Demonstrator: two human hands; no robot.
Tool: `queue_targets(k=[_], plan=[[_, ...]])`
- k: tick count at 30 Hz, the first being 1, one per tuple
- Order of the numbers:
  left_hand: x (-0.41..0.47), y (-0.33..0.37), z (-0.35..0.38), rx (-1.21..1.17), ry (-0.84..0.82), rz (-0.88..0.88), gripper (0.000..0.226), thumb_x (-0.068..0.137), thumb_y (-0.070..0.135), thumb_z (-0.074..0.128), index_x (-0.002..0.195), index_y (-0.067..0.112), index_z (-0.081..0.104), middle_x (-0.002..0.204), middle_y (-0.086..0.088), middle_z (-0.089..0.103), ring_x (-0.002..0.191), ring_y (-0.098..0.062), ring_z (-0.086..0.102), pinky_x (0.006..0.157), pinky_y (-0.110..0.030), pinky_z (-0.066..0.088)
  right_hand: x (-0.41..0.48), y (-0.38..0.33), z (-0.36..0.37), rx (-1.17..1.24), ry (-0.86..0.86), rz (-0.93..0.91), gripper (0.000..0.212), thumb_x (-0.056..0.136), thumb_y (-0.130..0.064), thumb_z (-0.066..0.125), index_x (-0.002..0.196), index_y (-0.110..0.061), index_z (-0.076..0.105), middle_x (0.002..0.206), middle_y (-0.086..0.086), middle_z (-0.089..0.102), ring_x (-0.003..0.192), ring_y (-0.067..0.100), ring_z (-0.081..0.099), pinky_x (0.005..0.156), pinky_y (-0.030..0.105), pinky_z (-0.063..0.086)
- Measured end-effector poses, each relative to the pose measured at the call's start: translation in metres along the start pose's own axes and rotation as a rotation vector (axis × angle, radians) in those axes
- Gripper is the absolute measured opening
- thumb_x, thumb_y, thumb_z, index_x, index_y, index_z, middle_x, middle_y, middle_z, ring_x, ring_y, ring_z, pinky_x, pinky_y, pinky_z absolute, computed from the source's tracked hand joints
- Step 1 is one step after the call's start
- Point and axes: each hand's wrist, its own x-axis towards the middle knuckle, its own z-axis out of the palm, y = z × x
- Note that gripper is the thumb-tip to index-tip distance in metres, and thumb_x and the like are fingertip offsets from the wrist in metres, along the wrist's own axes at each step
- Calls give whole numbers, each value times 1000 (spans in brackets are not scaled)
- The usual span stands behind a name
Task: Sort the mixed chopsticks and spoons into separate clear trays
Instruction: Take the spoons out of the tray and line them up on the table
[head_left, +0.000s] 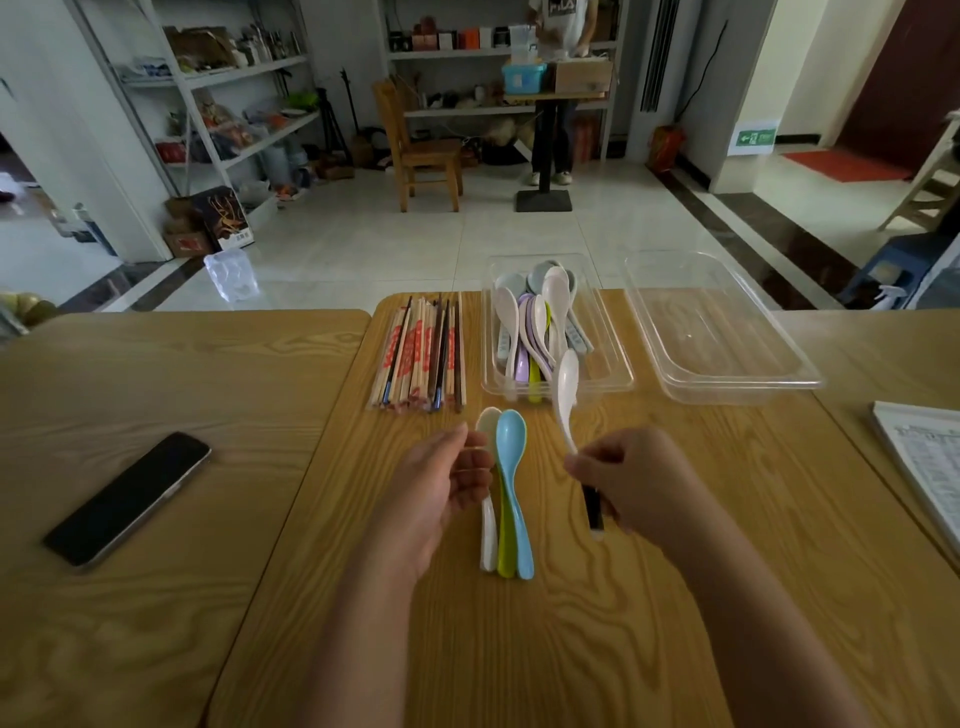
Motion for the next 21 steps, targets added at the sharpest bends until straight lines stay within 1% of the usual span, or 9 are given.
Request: queue_targets(k=[3,5,7,9,10,13,15,18,21], plan=[[-5,-10,-2,51,17,-14,29,103,26,45,101,5,66,80,-7,69,73,-17,63,67,-29,52,-2,13,22,-57,-28,32,21,91,-31,68,79,-15,70,60,1,63,48,9,51,49,22,45],[-6,-13,-1,69,29,-21,29,103,26,46,100,6,66,78,-6,69,73,-17,64,68,-30,52,1,18,32,-77,-27,40,23,90,-29,69,79,-10,71,58,2,61,49,10,51,51,26,45],[-6,-15,2,78,28,-29,29,103,27,46,97,7,67,76,-6,70,72,-17,64,68,-30,53,5,17,37,-108,-27,48,23,90,-28,69,80,-7,72,58,1,62,48,9,52,50,25,45],[-4,-16,3,90,28,-33,30,103,28,47,96,8,68,77,-7,70,73,-18,64,70,-31,53,8,15,40,-134,-26,46,22,91,-28,68,80,-10,71,60,0,63,48,7,53,49,20,45],[-3,-17,4,99,27,-33,30,103,28,47,96,8,68,79,-7,70,75,-19,64,71,-32,53,9,13,42,-137,-23,42,21,91,-29,67,80,-12,71,62,-1,64,50,6,54,49,20,46],[-1,-17,6,126,30,-32,31,103,30,47,97,9,69,80,-6,70,77,-20,64,74,-33,53,12,10,48,-143,-41,39,20,92,-32,66,82,-15,71,69,0,67,54,7,57,53,25,52],[-1,-18,7,132,35,-33,31,103,30,46,98,9,68,80,-6,69,77,-18,64,73,-32,53,14,11,53,-154,-69,39,18,92,-33,66,82,-18,71,73,0,68,58,8,58,57,28,55],[0,-19,8,130,38,-37,31,103,30,46,100,9,68,81,-6,69,76,-17,64,72,-31,53,15,13,56,-145,-90,33,13,93,-29,64,82,-24,68,74,-3,66,60,7,56,56,22,49],[3,-19,8,140,39,-37,32,103,32,46,101,9,69,84,-7,70,78,-18,65,73,-31,53,17,15,56,-123,-75,19,13,94,-21,62,83,-23,69,74,-2,66,59,7,55,52,20,45]])
